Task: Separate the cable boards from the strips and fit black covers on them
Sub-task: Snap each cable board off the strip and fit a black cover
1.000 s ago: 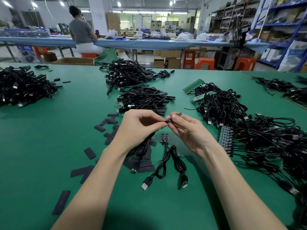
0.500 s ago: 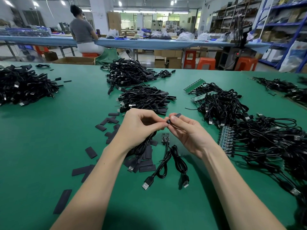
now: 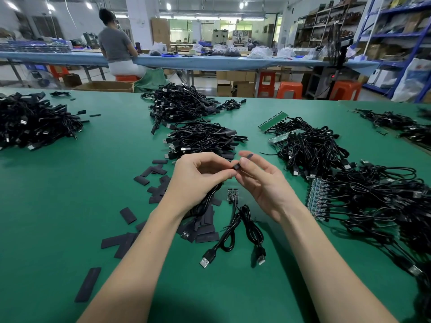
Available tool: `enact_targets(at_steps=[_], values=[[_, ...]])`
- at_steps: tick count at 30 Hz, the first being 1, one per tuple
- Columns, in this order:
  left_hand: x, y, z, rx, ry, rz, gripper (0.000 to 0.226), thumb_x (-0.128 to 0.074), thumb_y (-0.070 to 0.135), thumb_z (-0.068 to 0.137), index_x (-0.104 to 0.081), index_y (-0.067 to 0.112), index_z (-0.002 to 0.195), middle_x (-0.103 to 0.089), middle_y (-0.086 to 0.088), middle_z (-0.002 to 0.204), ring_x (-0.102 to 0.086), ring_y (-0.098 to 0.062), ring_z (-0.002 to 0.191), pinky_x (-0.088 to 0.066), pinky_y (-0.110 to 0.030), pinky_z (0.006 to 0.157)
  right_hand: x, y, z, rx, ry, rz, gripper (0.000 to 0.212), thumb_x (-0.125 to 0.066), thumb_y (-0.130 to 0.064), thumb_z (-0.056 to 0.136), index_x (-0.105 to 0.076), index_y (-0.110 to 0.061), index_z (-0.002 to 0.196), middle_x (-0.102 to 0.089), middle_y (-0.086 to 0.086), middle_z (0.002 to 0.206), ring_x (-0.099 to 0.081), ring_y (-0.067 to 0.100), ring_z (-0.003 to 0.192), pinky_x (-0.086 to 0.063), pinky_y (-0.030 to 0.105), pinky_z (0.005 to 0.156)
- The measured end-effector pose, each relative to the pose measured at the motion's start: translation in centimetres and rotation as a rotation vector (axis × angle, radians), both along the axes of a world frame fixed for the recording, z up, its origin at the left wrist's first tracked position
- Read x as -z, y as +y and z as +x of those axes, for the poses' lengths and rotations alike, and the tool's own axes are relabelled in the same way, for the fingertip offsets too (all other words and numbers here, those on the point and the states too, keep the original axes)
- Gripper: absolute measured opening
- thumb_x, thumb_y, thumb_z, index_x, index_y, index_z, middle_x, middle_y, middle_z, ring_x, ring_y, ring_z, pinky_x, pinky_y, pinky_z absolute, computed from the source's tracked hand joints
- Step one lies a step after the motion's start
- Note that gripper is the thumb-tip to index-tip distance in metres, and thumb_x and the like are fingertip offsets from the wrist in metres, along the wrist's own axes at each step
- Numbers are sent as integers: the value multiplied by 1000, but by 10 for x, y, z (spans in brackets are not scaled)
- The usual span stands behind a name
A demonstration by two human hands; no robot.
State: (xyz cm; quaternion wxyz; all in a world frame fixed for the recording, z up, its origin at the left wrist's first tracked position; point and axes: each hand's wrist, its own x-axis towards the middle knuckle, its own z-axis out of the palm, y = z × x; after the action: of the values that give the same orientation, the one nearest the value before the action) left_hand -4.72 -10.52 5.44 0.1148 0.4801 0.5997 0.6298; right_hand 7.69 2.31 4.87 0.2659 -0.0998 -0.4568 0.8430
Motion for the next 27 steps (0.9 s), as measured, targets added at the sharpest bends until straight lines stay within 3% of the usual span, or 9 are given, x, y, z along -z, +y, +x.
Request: enact_targets(at_steps=[2,5,10,15,21,27], values=[[1,0,-1,-34,15,-4,11,-85,9,78,-79,16,84,-77,-1,80,-75,-21,77,-62,-34,75,-1,0,0,56,30,31,37,-78,-16,76,-69,-14,112,-76,14,103,-74,17,86,-58,22,76],[2,0,0,-30,13,4,13,-85,10,79,-78,21,83,-77,0,80,-75,-20,77,-61,-31,74,0,-1,0,90,59,46,30,-78,-15,76,-73,-17,106,-76,17,106,-74,19,89,-58,24,78],[1,2,4,11,-49,31,13,-84,6,79,-77,14,85,-77,-4,81,-75,-21,77,-59,-25,73,-2,-4,3,104,86,99,24,-83,-22,73,-79,-26,97,-75,15,111,-74,19,94,-58,25,81],[2,3,5,29,-109,52,16,-83,0,78,-74,10,87,-76,-8,80,-75,-22,76,-60,-27,74,-5,-9,3,180,111,132,23,-84,-17,72,-80,-24,93,-76,18,101,-75,22,88,-58,27,79],[3,3,5,39,-145,50,13,-82,0,79,-73,4,87,-76,-11,79,-75,-23,74,-60,-27,74,-9,-13,1,246,77,144,30,-88,-25,60,-82,-21,88,-77,15,98,-75,22,84,-59,28,78],[4,2,6,36,-152,51,12,-82,2,79,-74,7,87,-76,-12,79,-75,-27,75,-61,-32,77,-9,-12,0,251,72,118,25,-86,-22,62,-82,-20,87,-77,15,97,-75,21,82,-59,28,76]])
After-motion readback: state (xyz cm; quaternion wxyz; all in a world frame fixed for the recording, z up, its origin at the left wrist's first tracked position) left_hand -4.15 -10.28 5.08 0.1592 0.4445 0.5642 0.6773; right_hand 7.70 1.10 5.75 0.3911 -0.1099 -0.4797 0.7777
